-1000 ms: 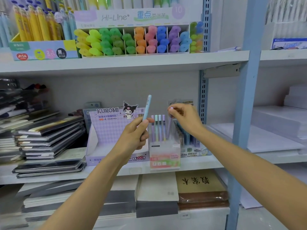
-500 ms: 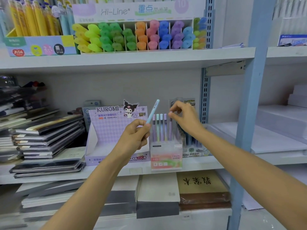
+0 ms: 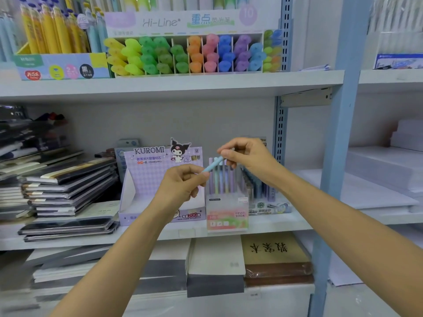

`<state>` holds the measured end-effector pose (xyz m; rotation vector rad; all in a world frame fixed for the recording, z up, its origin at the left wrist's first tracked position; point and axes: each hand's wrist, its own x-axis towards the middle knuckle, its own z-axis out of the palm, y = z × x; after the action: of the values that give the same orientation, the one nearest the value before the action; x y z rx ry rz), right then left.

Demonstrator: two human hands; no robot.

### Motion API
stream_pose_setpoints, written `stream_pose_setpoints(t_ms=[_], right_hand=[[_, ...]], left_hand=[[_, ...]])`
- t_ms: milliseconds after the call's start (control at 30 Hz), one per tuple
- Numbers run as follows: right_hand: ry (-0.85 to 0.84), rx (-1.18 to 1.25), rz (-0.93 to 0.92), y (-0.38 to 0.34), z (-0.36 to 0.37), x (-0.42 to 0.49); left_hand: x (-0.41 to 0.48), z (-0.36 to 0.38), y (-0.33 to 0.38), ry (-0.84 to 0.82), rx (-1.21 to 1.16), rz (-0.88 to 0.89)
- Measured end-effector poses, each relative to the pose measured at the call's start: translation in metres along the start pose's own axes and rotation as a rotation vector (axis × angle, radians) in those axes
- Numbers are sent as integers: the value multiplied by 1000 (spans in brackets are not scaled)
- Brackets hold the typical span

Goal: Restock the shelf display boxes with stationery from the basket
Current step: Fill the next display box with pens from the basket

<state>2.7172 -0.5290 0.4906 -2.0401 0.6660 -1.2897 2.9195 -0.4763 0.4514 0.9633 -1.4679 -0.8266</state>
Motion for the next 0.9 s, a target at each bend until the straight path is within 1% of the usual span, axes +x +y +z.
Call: stream_pose_setpoints(t_ms=[33,100,167,233,333,400,433,467,533,600,700,767,833,900], right_hand=[[26,66,1,0,0,-1],[111,214,14,2,-1,-4],[148,301,30,3,-2,-7],[112,312,56,4,0,-11],[-39,253,111,2,2,-19],[-125,179,131,0,4,-22],[-140,128,125,-2,6,-22],[-127,67,105,-4,8,-22],[-41,-22,29,-11,12,-20],[32,-46,-49,-19,17,-16],[28,-77,-129,-30,26,-12],[21,-85,-146,-32,31,-9],[107,-68,-141,-30,31,-6],[261,-16,-120,-25,24,-2]], left_hand=[[-1,-2,3,8,-60,3],[-2,-5,10,26,-254,-3],[-2,-6,15,56,-402,6],[-2,-2,16,100,-460,29],[-5,5,17,137,-454,100],[-7,8,17,133,-409,155],[-7,9,17,139,-375,179],[-7,10,17,150,-332,201],[-6,13,16,174,-219,251],[-5,16,15,181,-118,300],[-4,21,13,135,-2,347],[-5,21,10,119,35,363],[-8,18,3,139,106,367],[-15,10,-8,128,321,401]])
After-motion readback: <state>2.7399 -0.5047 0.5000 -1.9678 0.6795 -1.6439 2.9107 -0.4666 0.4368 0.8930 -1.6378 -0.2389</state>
